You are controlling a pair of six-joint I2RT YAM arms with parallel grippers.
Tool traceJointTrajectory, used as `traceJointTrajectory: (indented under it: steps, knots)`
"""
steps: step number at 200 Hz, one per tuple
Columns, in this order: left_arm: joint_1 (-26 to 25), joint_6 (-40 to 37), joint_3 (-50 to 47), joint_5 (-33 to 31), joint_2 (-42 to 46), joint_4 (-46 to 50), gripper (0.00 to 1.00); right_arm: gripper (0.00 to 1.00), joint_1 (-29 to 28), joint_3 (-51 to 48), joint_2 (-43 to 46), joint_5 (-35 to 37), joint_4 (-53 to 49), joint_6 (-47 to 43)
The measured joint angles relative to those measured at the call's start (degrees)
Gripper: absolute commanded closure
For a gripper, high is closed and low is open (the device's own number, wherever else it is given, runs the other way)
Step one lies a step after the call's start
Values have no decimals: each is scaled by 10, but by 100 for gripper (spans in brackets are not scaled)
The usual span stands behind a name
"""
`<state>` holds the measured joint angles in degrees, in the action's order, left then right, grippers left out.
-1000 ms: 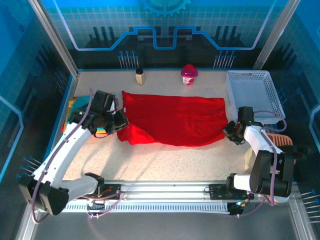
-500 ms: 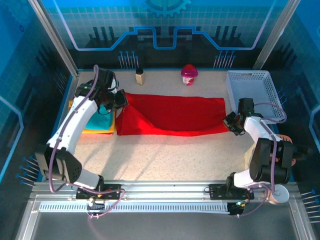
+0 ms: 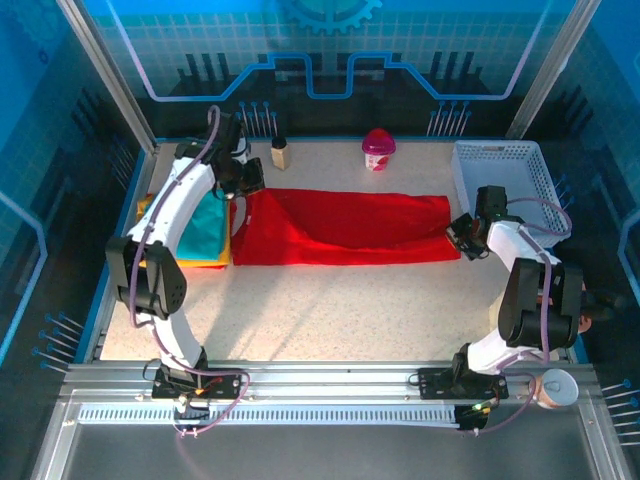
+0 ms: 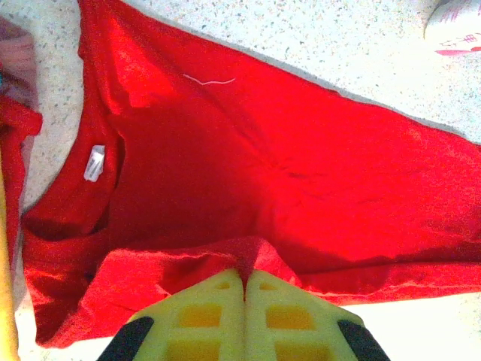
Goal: Fold and stack the t-shirts
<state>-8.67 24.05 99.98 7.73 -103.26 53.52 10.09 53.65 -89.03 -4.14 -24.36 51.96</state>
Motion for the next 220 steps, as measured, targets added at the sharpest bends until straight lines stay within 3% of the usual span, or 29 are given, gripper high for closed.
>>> traceJointTrajectory:
  steps: [30, 93, 98, 118, 138, 155, 171, 194, 220]
  knots:
    - [0, -1, 19, 0, -19, -1, 100, 100, 0, 0, -2, 0, 0, 4]
    - [3, -1, 66, -6, -101, -3, 100, 86, 0, 0, -2, 0, 1, 6]
    - [3, -1, 72, -7, -112, -4, 100, 84, 0, 0, -2, 0, 1, 7]
    - [5, -3, 100, -14, -154, -4, 84, 62, 0, 0, -2, -6, 5, 7]
    - [11, -6, 131, -19, -188, -3, 62, 35, -1, 0, -2, -14, 10, 6]
    - [19, 0, 135, -20, -195, -1, 53, 23, -2, -1, 0, -25, 15, -2]
    - [23, -1, 106, -19, -178, -15, 50, 14, -5, -2, 8, -37, 19, -7]
    - [18, 8, -8, -11, -106, -43, 49, 2, -18, -6, 31, -47, 22, -17]
    - [-3, 37, -153, 10, -4, -81, 51, 0, -49, -9, 61, -52, 21, -35]
